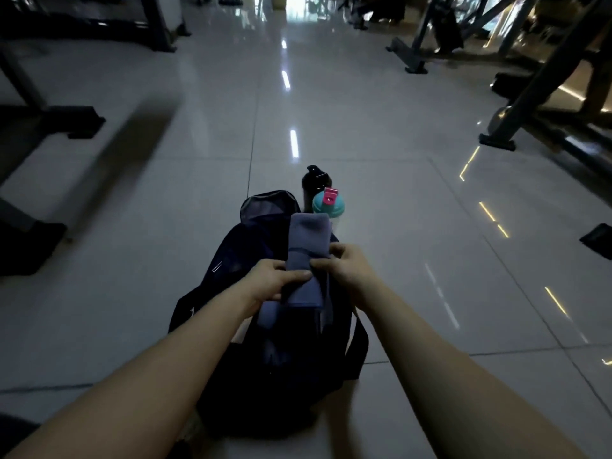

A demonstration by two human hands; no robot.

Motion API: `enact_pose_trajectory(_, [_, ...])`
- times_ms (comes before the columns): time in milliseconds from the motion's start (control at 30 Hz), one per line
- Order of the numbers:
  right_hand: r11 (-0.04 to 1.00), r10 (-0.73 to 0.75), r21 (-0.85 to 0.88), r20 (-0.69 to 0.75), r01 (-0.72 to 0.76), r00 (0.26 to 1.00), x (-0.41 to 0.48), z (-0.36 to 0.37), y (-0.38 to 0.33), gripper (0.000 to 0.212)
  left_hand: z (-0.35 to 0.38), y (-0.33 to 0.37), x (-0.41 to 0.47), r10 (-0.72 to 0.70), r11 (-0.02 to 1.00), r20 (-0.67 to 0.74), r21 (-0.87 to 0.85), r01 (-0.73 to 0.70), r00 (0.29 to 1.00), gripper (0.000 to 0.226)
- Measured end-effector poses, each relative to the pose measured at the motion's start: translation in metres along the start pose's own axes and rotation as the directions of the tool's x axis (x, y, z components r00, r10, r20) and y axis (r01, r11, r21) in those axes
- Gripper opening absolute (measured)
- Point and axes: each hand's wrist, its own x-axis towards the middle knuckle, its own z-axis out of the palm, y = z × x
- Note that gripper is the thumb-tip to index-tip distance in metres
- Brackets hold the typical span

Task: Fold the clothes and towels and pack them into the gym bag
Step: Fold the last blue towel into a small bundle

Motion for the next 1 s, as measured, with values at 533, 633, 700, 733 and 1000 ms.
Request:
enact_pose_trajectory(533, [0.916, -0.057, -0.398, -0.017, 0.046, 0.998, 0.057, 0.035, 0.048, 0.022, -0.024, -0.057, 0.042, 0.685, 0.201, 0.103, 0.925, -0.323, 0.721, 0.096])
enact_pose_trajectory(633, [0.885, -0.057, -0.464, -0.022, 0.04, 0.998, 0.06, 0.035, 0.052, 0.014, -0.018, -0.058, 0.056, 0.644, 0.013, 0.209, 0.959, -0.283, 0.736, 0.107])
enact_pose_trajectory(700, [0.85, -0.041, -0.526, -0.014, 0.027, 0.999, 0.061, 0.032, 0.05, 0.009, -0.013, -0.057, 0.066, 0.57, -0.042, 0.23, 0.967, -0.252, 0.789, 0.107])
enact_pose_trajectory(733, [0.818, -0.061, -0.574, -0.018, 0.04, 0.998, 0.062, 0.029, 0.048, 0.005, -0.011, -0.056, 0.071, 0.531, -0.046, 0.225, 0.97, -0.238, 0.817, 0.106])
enact_pose_trajectory(1000, [0.425, -0.275, -0.901, -0.04, 0.085, 0.961, 0.104, 0.0, 0.035, 0.049, -0.004, -0.059, 0.086, 0.442, -0.002, 0.208, 0.973, -0.231, 0.872, 0.106])
